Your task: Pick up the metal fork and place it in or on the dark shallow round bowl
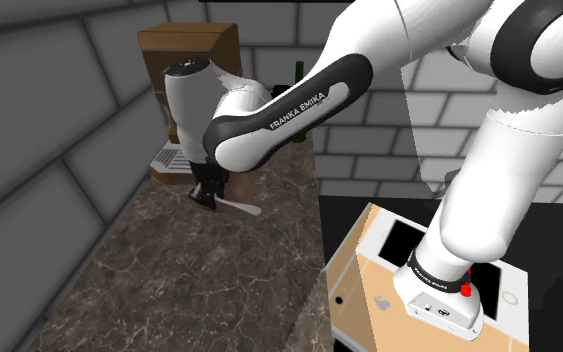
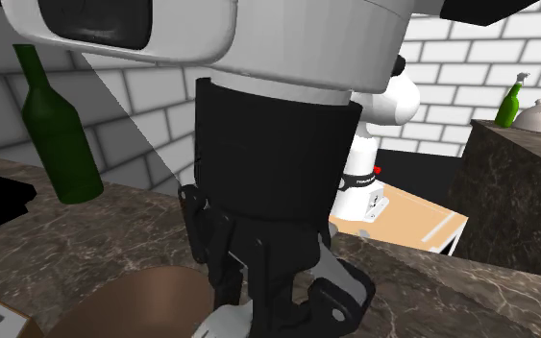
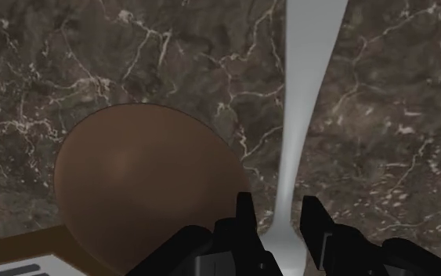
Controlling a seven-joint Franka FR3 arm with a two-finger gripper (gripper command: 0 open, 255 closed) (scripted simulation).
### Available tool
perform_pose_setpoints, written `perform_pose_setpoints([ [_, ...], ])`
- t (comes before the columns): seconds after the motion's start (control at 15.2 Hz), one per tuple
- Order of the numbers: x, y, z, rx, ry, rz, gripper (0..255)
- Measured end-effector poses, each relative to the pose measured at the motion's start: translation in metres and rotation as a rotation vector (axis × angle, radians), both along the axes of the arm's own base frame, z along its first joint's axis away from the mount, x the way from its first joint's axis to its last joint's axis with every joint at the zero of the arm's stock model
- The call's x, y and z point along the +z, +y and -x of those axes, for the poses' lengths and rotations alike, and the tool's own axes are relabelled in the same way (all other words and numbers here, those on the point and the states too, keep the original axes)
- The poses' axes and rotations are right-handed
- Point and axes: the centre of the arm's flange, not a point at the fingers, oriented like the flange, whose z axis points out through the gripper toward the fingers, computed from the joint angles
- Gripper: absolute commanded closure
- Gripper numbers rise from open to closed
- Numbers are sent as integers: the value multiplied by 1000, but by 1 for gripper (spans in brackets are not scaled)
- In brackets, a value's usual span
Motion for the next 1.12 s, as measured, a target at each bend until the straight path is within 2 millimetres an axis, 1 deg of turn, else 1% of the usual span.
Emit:
perform_pose_setpoints([
  [0.13, -6, -16, -20, 1, 0, 0, 255],
  [0.26, -5, -29, -42, 1, 0, 0, 255],
  [0.4, -11, -44, -64, 1, 0, 0, 255],
  [0.53, -16, -63, -86, 1, 0, 0, 255],
  [0.59, -17, -67, -94, 0, 0, 0, 255],
  [0.73, -25, -70, -98, 1, 0, 1, 255],
  [1.12, -56, -69, -100, 1, 0, 1, 255],
])
